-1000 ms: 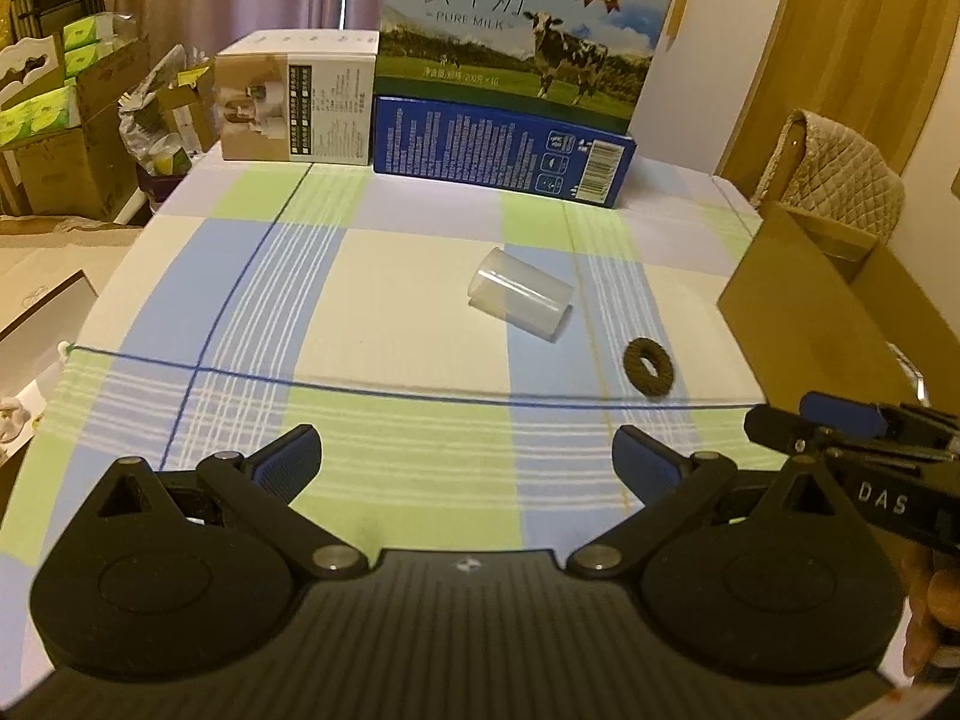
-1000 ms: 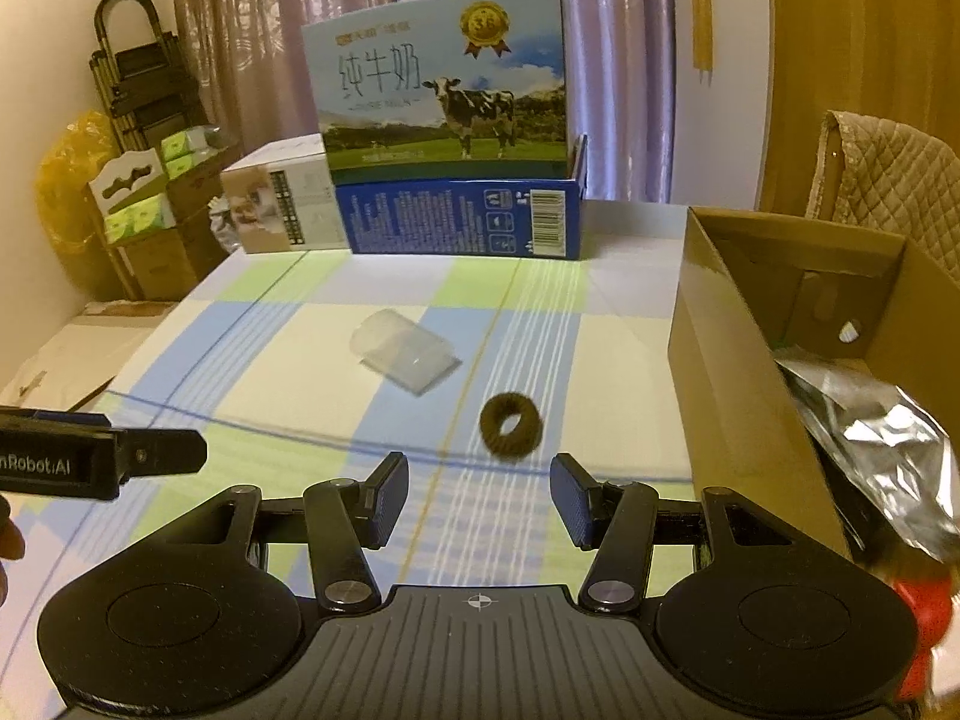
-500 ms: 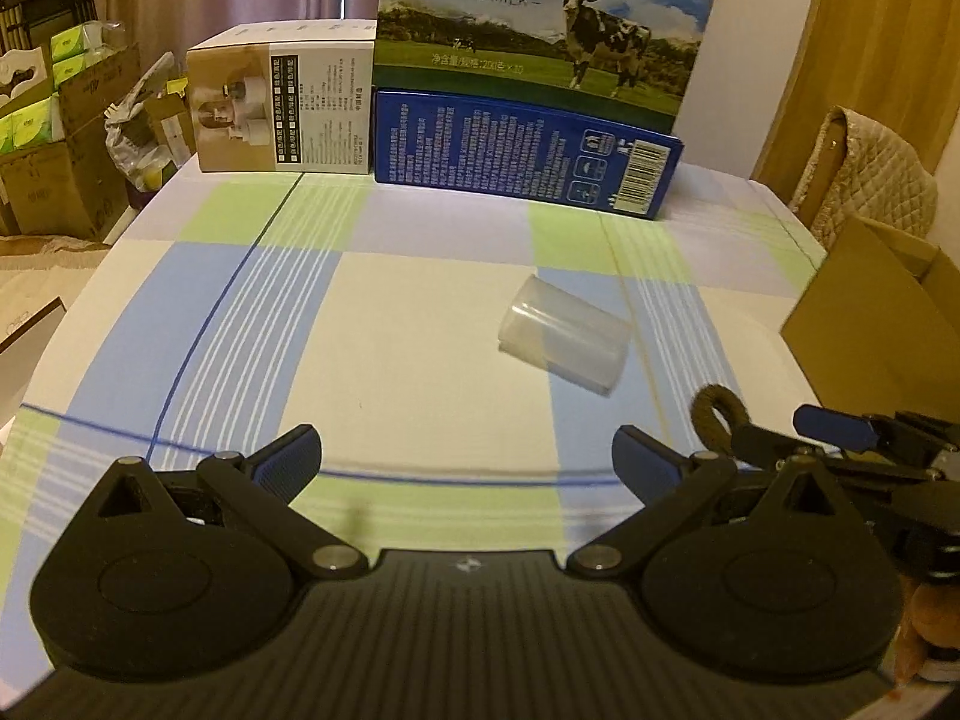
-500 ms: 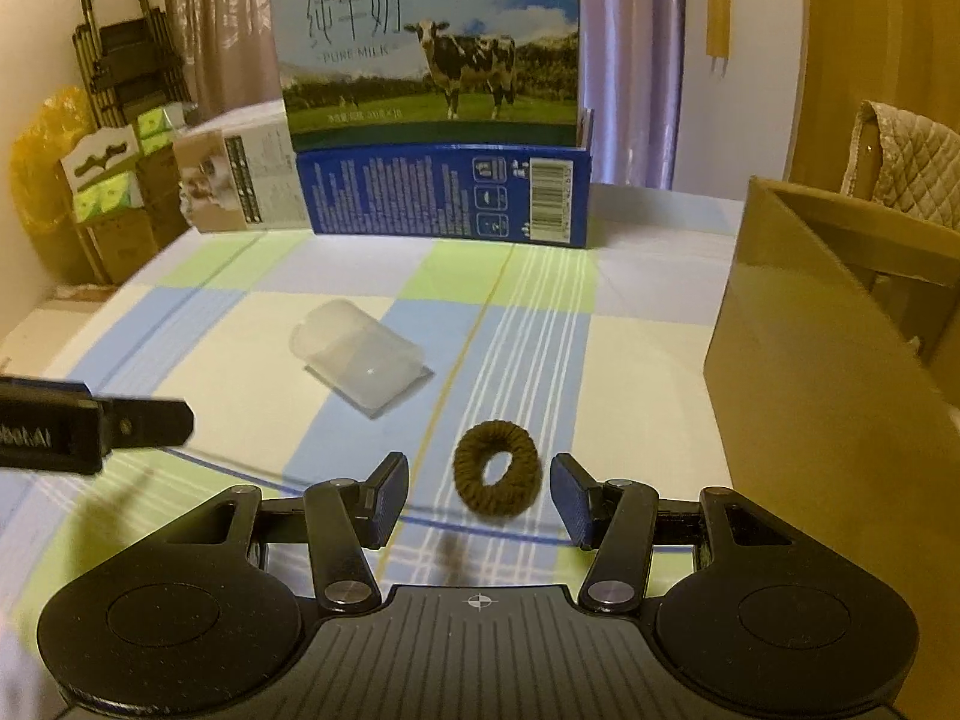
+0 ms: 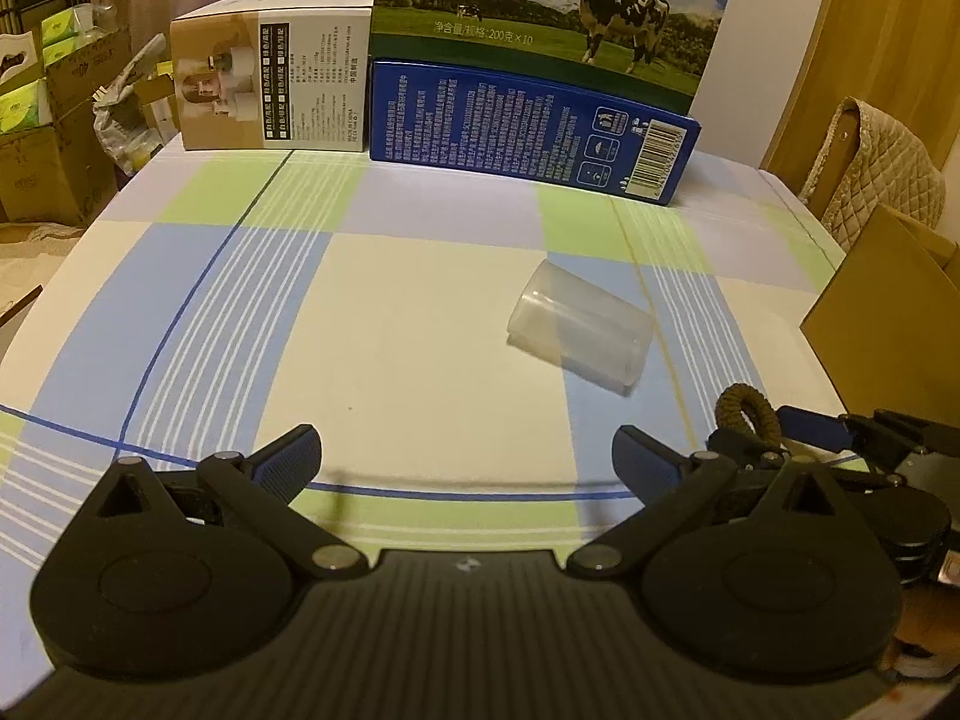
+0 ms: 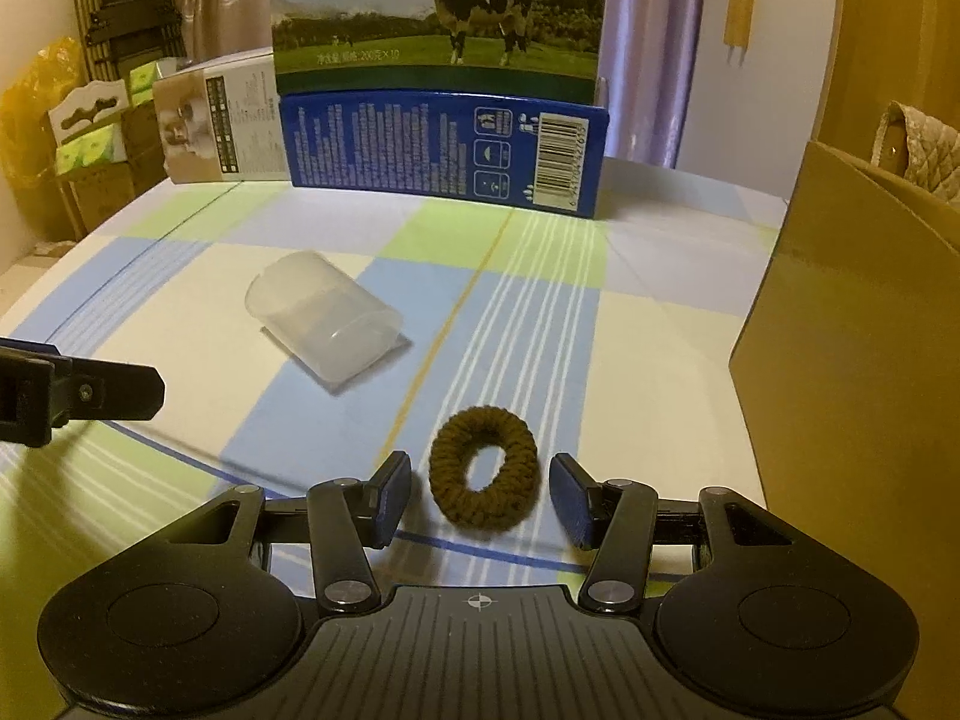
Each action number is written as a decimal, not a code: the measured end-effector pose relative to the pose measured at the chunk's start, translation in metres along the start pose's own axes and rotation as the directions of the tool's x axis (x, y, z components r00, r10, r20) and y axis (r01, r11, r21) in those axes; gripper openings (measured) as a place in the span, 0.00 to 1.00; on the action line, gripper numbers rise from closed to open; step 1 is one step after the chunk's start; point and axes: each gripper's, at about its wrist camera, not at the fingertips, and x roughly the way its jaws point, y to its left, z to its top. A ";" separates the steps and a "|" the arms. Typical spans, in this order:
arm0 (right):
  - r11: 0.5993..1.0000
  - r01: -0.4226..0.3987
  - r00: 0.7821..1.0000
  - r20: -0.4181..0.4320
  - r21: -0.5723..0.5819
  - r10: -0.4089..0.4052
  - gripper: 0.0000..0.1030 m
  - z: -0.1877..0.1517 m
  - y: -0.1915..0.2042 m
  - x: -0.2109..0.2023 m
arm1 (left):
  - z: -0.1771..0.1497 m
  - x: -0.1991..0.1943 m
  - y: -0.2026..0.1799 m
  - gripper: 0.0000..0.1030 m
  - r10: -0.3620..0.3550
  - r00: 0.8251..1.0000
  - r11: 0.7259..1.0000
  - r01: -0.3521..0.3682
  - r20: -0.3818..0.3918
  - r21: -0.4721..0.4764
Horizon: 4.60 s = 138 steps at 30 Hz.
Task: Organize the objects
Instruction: 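Lower the right tool onto the brown hair tie and close on it, then grasp the clear plastic cup with the left tool while the right tool holds the hair tie, then carry the clear cup and hair tie over the cardboard box with both tools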
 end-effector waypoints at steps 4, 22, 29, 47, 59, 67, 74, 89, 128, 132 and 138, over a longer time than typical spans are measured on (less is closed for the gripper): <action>1.000 -0.006 1.000 0.009 0.003 0.006 0.37 0.000 0.000 0.000 | 0.000 0.000 -0.001 0.98 -0.004 1.000 1.000 0.004 0.006 -0.001; 0.998 -0.044 0.997 0.059 -0.035 0.046 0.16 0.030 0.007 0.025 | 0.007 0.012 0.005 0.98 -0.003 1.000 1.000 0.003 0.016 -0.008; 0.992 -0.090 0.994 0.060 -0.086 0.095 0.16 0.038 0.014 0.042 | 0.011 0.018 0.020 0.98 0.000 1.000 0.999 0.001 0.023 -0.040; 0.955 -0.243 0.968 0.018 -0.172 0.250 0.16 0.018 0.029 0.024 | 0.023 0.036 0.013 0.95 -0.057 0.997 0.998 0.056 0.054 0.030; 0.991 -0.116 0.993 0.021 -0.072 0.118 0.16 0.020 0.009 0.025 | 0.024 0.062 -0.002 0.63 -0.074 0.997 0.991 0.071 0.020 0.116; 0.994 -0.106 0.994 0.004 -0.041 0.106 0.16 0.019 0.009 0.019 | 0.023 0.059 -0.002 0.45 -0.066 0.998 0.991 0.063 0.013 0.120; 0.994 -0.108 0.994 -0.024 -0.021 0.108 0.16 0.008 0.012 0.002 | 0.009 0.041 -0.005 0.45 -0.044 0.999 0.993 0.046 -0.022 0.106; 0.990 -0.123 0.989 -0.070 0.076 0.128 0.16 -0.035 0.024 -0.077 | -0.044 -0.036 -0.033 0.45 -0.041 0.997 0.997 0.045 -0.058 0.063; 0.973 -0.081 0.995 0.080 0.216 0.065 0.16 -0.109 -0.004 -0.323 | -0.141 -0.251 -0.117 0.45 -0.084 0.996 0.996 0.084 -0.027 -0.012; 0.975 -0.075 0.995 0.083 0.211 0.059 0.16 -0.114 -0.007 -0.335 | -0.144 -0.265 -0.127 0.45 -0.105 0.994 0.994 0.105 -0.014 -0.002; 0.974 -0.057 0.996 0.085 0.218 0.039 0.16 -0.121 -0.016 -0.348 | -0.147 -0.277 -0.146 0.45 -0.132 0.991 0.991 0.132 -0.004 0.031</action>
